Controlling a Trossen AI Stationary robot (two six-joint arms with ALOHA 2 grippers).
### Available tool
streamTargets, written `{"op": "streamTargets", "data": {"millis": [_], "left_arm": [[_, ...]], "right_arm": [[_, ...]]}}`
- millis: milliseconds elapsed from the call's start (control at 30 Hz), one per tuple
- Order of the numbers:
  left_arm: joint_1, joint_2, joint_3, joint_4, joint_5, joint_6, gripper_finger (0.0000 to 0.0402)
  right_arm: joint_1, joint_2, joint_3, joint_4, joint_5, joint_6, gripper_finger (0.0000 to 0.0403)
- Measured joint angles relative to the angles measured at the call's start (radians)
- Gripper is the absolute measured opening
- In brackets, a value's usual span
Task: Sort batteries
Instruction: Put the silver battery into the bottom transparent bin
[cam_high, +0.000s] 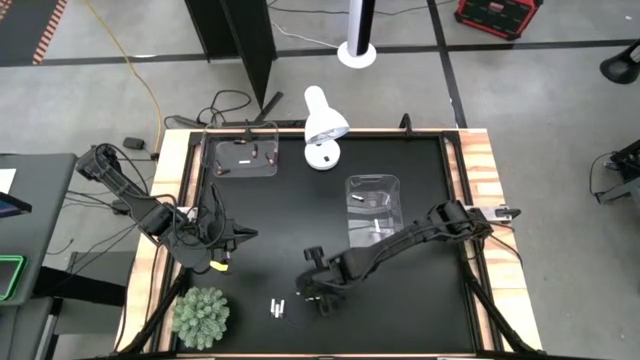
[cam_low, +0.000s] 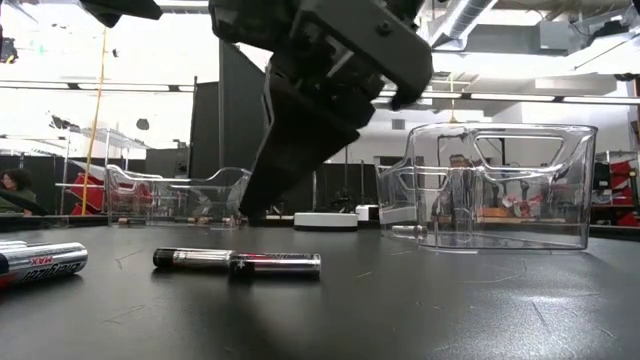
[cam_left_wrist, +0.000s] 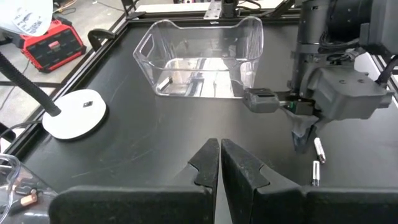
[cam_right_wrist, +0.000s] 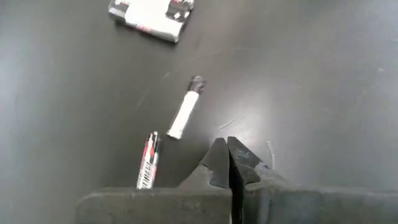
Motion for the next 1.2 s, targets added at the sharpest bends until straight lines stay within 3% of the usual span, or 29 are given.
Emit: {"op": "streamTargets", "data": {"millis": [133, 433, 633, 800, 1100, 1200], "left_arm": [[0.000, 0.000, 0.000, 0.000, 0.000, -0.001, 0.0013], [0.000, 0.000, 0.000, 0.000, 0.000, 0.004, 0.0013], [0.000, 0.000, 0.000, 0.000, 0.000, 0.005, 0.0013], [0.000, 0.000, 0.000, 0.000, 0.000, 0.005, 0.0013], [0.000, 0.000, 0.000, 0.001, 0.000, 0.016, 0.0013], [0.000, 0.000, 0.000, 0.002, 0.000, 0.017, 0.0013]], "right_arm": [[0.004, 0.000, 0.004, 0.003, 0.000, 0.025, 0.0033], [0.050, 0.002, 0.004, -0.022, -0.034, 0.085, 0.0162], [0.035, 0.057, 0.007, -0.055, -0.032, 0.153, 0.0192], [0.016, 0.090, 0.011, -0.063, -0.025, 0.171, 0.0166], [0.003, 0.095, 0.009, -0.081, -0.024, 0.160, 0.0025], [0.003, 0.095, 0.008, -0.083, -0.026, 0.153, 0.0011]]}}
